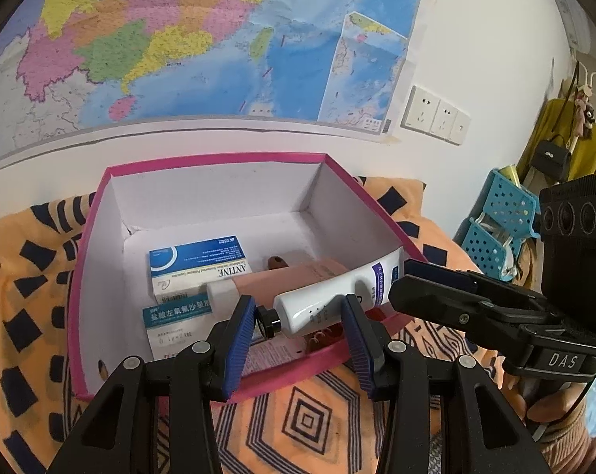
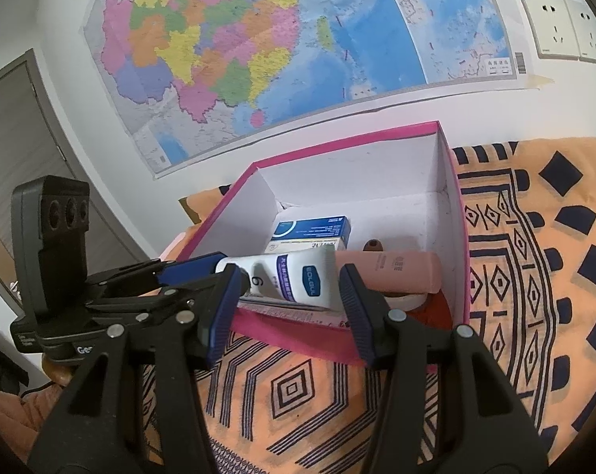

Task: Organize rigid objects
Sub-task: 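Carry the white tube over the magenta box and lower it inside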

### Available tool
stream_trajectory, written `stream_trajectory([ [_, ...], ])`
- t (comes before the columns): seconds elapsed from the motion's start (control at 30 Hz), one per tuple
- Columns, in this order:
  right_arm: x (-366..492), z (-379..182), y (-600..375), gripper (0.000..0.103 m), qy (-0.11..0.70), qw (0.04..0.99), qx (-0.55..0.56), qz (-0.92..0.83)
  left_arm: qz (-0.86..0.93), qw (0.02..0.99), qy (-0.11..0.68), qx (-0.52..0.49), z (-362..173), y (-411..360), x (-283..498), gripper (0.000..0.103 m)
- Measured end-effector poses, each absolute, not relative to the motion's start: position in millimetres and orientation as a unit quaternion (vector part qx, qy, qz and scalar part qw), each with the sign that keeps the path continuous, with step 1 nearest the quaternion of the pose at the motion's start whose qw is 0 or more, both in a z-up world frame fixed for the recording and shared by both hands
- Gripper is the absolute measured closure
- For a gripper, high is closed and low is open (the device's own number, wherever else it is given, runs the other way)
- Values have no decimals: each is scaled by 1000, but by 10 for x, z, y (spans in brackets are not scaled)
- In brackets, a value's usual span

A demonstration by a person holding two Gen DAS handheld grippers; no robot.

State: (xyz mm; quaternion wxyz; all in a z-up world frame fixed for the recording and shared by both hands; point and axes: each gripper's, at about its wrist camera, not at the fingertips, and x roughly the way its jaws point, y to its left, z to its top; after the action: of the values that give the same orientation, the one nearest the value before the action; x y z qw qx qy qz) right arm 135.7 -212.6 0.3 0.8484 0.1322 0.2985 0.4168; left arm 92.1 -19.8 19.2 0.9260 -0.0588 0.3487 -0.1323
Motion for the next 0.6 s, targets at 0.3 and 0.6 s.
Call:
stream_trajectory([
  [0.3, 1480, -68, -2074, 48, 311, 847, 131, 411, -128, 924, 355, -59, 132, -179, 1032, 58],
  [0.6, 1535, -109, -2043, 49, 320, 846, 129, 406, -130, 922, 360, -61, 72, -154, 1100, 58],
])
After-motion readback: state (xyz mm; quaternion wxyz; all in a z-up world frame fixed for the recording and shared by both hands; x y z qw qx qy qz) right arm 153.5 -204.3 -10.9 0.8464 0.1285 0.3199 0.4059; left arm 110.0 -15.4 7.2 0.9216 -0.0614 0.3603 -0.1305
